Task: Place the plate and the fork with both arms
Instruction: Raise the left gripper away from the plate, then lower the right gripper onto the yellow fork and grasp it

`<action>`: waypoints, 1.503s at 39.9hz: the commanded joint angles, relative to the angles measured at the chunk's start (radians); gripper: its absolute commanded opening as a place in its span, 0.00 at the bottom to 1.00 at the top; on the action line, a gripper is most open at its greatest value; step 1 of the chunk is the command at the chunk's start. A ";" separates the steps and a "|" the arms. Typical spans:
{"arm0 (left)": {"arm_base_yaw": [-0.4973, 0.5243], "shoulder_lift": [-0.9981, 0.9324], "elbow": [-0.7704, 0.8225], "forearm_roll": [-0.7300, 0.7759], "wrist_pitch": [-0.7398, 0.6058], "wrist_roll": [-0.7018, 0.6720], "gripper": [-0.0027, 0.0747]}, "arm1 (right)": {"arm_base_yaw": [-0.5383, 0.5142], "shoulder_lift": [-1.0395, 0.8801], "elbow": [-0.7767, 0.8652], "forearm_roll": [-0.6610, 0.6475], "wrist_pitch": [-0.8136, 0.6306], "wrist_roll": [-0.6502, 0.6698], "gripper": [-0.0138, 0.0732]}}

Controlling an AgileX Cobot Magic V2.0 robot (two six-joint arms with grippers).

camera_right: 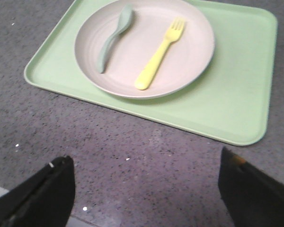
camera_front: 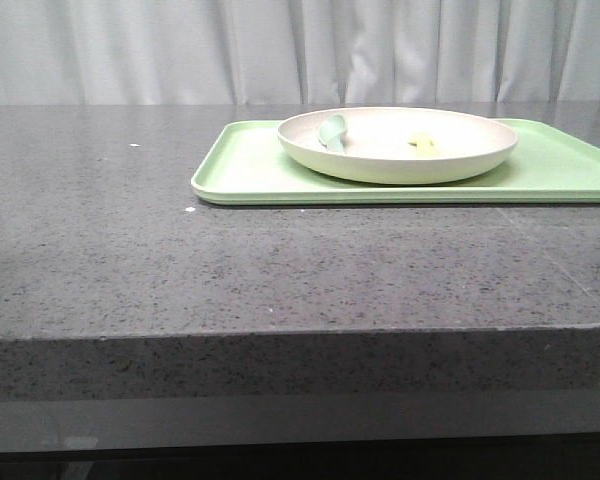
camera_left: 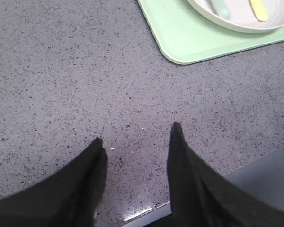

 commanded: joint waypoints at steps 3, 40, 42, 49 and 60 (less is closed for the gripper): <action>0.003 -0.008 -0.023 -0.037 -0.058 0.004 0.39 | 0.091 0.136 -0.157 0.021 0.025 -0.018 0.89; 0.003 -0.006 -0.023 -0.010 -0.105 0.004 0.38 | 0.245 0.961 -0.923 -0.402 0.309 0.513 0.89; 0.003 -0.006 -0.023 -0.010 -0.105 0.004 0.38 | 0.244 0.990 -0.958 -0.418 0.330 0.530 0.89; 0.003 0.000 -0.023 -0.010 -0.109 0.004 0.38 | 0.226 1.092 -1.075 -0.423 0.385 0.565 0.87; 0.003 0.030 -0.023 -0.010 -0.109 0.004 0.38 | 0.197 1.166 -1.145 -0.413 0.379 0.602 0.63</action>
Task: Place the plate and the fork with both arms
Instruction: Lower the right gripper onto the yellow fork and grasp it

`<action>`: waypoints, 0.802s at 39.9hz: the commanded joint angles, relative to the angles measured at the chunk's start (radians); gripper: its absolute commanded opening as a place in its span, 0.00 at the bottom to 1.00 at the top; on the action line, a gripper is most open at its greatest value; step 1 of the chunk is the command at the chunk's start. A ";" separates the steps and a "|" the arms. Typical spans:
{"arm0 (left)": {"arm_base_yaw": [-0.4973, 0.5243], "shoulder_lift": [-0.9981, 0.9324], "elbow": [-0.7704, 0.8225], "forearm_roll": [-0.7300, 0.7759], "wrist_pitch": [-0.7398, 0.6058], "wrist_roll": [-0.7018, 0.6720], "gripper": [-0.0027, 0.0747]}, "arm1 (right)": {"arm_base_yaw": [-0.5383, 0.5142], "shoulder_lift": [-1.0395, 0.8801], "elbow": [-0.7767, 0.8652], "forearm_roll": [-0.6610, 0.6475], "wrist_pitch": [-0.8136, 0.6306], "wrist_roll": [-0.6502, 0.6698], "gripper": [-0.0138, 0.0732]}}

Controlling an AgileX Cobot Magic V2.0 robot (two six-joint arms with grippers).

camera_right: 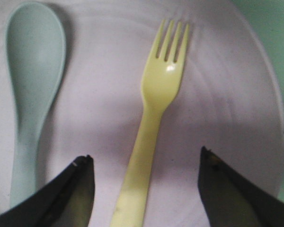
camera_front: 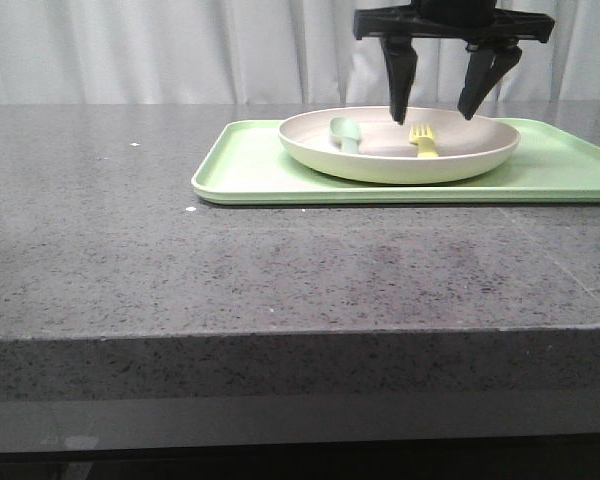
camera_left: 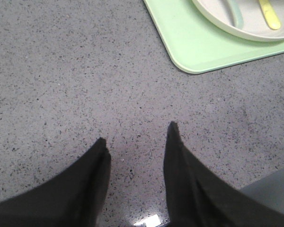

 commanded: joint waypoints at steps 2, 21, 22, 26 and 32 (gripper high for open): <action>0.003 0.008 -0.026 -0.023 -0.058 0.002 0.38 | -0.018 -0.038 -0.039 -0.008 -0.021 0.017 0.62; 0.003 0.015 -0.026 -0.023 -0.064 0.002 0.38 | -0.033 0.003 -0.039 0.062 -0.065 0.025 0.62; 0.003 0.015 -0.026 -0.023 -0.064 0.002 0.38 | -0.033 0.004 -0.039 0.062 -0.065 0.025 0.62; 0.003 0.015 -0.026 -0.023 -0.064 0.002 0.38 | -0.033 0.011 -0.039 0.062 -0.070 0.025 0.61; 0.003 0.015 -0.026 -0.023 -0.064 0.002 0.38 | -0.033 0.016 -0.039 0.062 -0.079 0.025 0.48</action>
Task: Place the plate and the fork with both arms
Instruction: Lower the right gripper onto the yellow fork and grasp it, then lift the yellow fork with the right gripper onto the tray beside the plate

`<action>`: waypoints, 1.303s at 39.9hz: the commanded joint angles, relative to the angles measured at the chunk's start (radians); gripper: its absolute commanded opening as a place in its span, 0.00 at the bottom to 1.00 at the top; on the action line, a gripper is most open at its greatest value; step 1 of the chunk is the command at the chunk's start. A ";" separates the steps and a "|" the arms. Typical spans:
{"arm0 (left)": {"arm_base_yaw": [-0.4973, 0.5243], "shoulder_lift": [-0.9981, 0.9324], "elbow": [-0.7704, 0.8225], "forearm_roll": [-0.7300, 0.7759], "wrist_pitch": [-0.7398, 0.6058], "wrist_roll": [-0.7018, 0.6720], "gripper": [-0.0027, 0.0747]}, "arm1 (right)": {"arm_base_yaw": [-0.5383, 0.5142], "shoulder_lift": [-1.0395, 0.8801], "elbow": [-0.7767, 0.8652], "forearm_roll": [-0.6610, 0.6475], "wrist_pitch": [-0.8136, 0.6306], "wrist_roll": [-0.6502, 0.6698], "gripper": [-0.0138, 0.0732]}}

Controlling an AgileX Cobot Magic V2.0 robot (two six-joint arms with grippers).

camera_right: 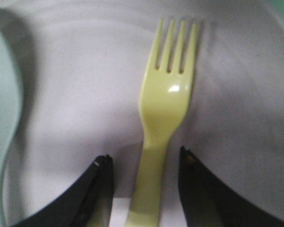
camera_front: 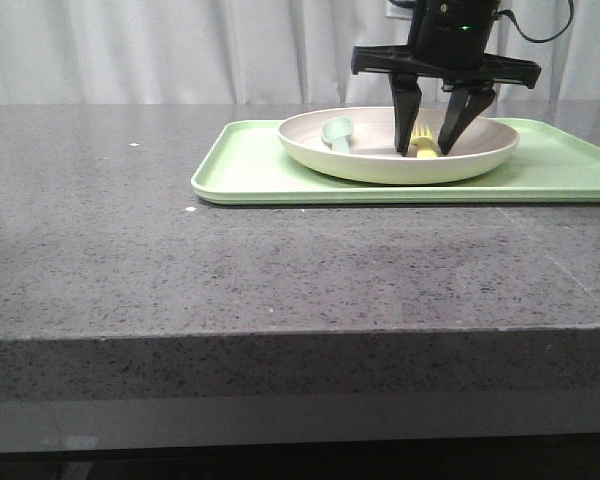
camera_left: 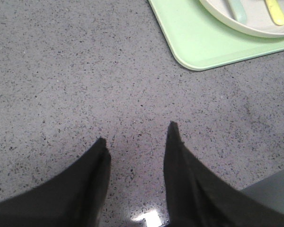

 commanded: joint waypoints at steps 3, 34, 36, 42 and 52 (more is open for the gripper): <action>0.003 -0.006 -0.027 -0.023 -0.060 0.002 0.38 | -0.005 -0.056 -0.032 -0.004 -0.038 0.001 0.42; 0.003 -0.006 -0.027 -0.017 -0.046 0.002 0.38 | -0.005 -0.061 -0.032 -0.004 -0.009 0.000 0.24; 0.003 -0.006 -0.027 -0.015 -0.046 0.002 0.38 | -0.005 -0.067 -0.033 -0.004 -0.005 0.000 0.24; 0.003 -0.006 -0.027 -0.010 -0.046 0.002 0.38 | -0.005 -0.109 -0.033 -0.005 0.013 -0.015 0.24; 0.003 -0.006 -0.027 0.017 -0.046 0.002 0.38 | -0.036 -0.214 -0.033 -0.025 0.055 -0.096 0.24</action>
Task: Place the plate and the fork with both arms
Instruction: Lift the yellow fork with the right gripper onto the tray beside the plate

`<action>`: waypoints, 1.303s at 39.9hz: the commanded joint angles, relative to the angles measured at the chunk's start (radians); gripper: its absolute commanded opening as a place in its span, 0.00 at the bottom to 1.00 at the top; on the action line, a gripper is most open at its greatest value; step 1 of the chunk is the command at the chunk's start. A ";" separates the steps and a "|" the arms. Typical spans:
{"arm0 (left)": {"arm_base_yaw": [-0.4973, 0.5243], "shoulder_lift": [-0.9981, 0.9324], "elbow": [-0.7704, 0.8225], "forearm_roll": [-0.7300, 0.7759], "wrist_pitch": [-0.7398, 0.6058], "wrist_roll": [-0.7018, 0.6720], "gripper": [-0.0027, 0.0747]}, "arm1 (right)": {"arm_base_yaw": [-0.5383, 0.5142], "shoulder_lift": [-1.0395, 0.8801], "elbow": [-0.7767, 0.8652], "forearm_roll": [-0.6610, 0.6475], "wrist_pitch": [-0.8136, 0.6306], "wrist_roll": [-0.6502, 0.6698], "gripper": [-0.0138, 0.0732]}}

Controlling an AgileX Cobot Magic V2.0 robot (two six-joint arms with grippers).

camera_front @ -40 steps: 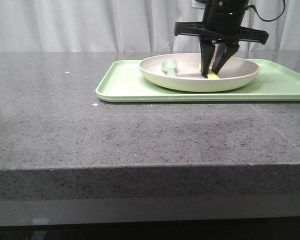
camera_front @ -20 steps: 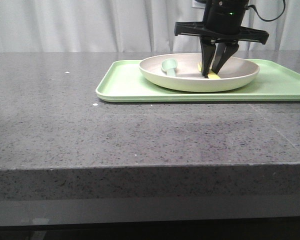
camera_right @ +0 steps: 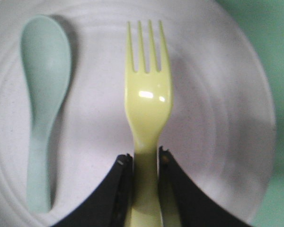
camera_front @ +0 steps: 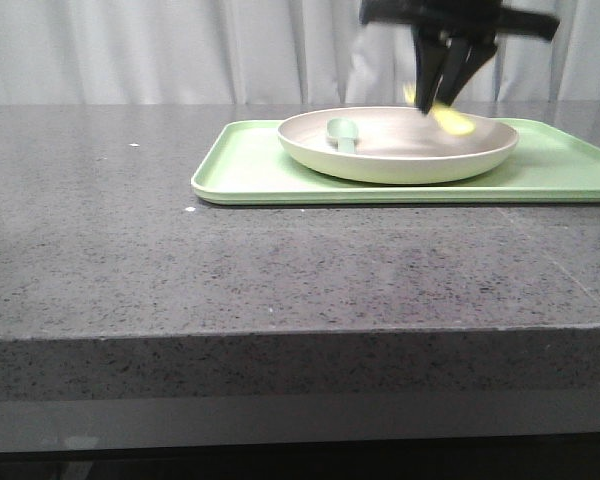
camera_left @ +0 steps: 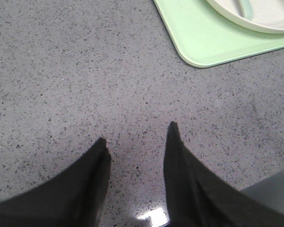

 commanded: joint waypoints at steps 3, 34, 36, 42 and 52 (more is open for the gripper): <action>0.003 -0.006 -0.027 0.015 -0.048 0.002 0.37 | -0.061 -0.121 -0.031 -0.024 0.040 -0.059 0.24; 0.003 -0.006 -0.027 0.029 -0.048 0.002 0.37 | -0.254 -0.099 0.240 0.030 -0.115 -0.158 0.24; 0.003 -0.006 -0.027 0.029 -0.048 0.002 0.37 | -0.254 -0.093 0.240 0.030 -0.121 -0.158 0.24; 0.003 -0.006 -0.027 0.029 -0.048 0.002 0.37 | -0.254 -0.083 0.240 0.030 -0.120 -0.158 0.36; 0.003 -0.006 -0.027 0.029 -0.048 0.002 0.37 | -0.253 -0.106 0.237 0.030 -0.122 -0.158 0.59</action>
